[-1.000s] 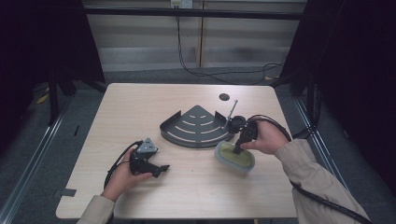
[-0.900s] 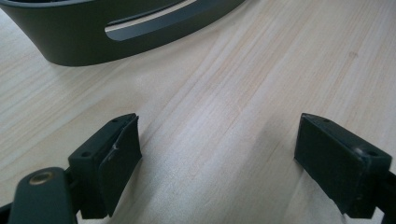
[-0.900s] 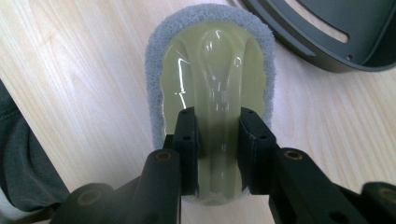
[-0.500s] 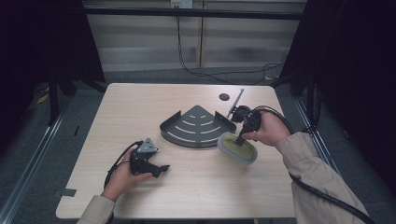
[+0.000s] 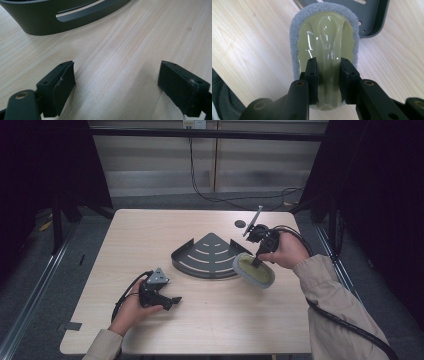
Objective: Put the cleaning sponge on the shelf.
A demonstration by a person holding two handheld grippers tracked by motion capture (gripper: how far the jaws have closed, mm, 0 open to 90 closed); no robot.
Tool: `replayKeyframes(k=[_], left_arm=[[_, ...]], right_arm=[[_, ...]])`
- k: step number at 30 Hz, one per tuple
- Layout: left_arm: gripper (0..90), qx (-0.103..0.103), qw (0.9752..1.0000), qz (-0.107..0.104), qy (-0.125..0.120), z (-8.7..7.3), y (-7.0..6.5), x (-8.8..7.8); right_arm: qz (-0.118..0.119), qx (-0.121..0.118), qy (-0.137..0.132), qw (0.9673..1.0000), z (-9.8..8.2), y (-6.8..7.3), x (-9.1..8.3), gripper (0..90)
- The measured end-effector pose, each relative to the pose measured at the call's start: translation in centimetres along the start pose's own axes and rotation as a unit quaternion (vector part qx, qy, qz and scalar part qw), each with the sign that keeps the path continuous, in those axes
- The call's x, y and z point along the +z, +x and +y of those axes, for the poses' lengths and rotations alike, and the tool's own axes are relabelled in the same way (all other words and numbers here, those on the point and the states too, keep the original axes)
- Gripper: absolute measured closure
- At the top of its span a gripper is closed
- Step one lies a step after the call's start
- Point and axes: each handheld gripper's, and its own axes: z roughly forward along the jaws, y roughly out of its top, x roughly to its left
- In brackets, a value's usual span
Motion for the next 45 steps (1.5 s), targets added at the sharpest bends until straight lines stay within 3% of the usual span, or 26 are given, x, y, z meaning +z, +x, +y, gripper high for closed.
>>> replayKeyframes(k=[15,29,45], left_arm=[[13.7,0.000,1.0000,0.000,0.000,0.0,0.0,0.0],[13.7,0.000,1.0000,0.000,0.000,0.0,0.0,0.0],[13.6,0.001,1.0000,-0.002,0.001,0.0,0.0,0.0]], right_arm=[[-0.017,0.039,-0.018,0.9989,1.7,-1.7,-1.5,71.5],[-0.024,0.061,-0.022,0.9976,3.3,-2.9,-1.1,71.5],[-0.036,0.047,-0.011,0.9982,5.7,-3.4,-0.7,71.5]])
